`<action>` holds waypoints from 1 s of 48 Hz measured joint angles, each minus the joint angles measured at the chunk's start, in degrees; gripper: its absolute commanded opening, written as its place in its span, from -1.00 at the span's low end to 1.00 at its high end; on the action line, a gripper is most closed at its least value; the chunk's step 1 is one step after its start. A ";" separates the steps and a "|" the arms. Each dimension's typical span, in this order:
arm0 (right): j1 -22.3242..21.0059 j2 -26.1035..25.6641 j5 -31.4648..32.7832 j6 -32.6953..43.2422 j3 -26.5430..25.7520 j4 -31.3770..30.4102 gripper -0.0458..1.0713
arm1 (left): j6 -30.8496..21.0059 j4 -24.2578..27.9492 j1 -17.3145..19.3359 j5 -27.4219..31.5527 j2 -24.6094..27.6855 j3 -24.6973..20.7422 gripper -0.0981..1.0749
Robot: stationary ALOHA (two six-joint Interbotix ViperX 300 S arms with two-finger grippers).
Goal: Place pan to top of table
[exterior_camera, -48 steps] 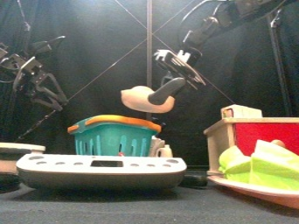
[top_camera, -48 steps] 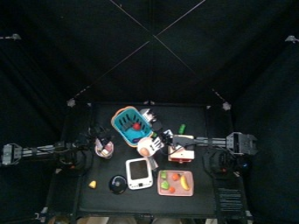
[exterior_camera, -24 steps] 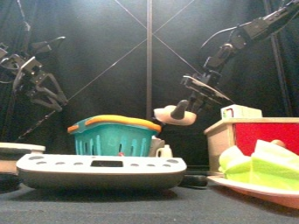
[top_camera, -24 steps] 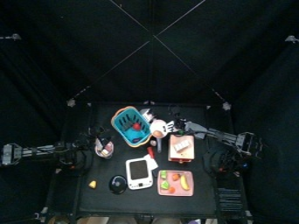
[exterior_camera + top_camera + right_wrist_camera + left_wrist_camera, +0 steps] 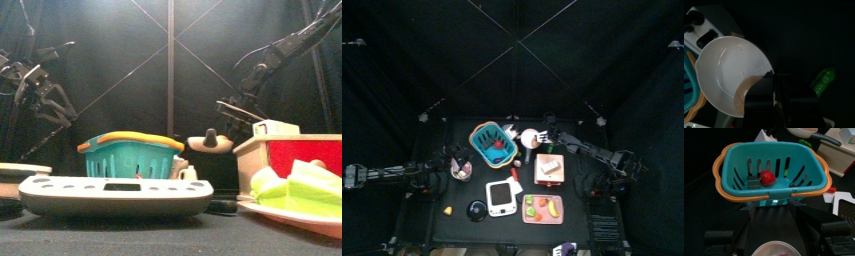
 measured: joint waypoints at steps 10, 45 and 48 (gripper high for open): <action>-2.90 3.16 0.00 -0.09 -0.09 -0.35 -0.43 | 0.00 0.00 0.00 0.09 0.09 0.00 0.71; -5.62 9.23 -1.41 -0.09 -0.09 -0.09 -0.01 | 0.00 0.09 0.09 0.00 0.00 0.00 0.71; -5.62 9.49 -1.49 -0.09 -0.09 0.00 0.08 | 0.00 0.09 0.09 0.09 0.09 0.09 0.71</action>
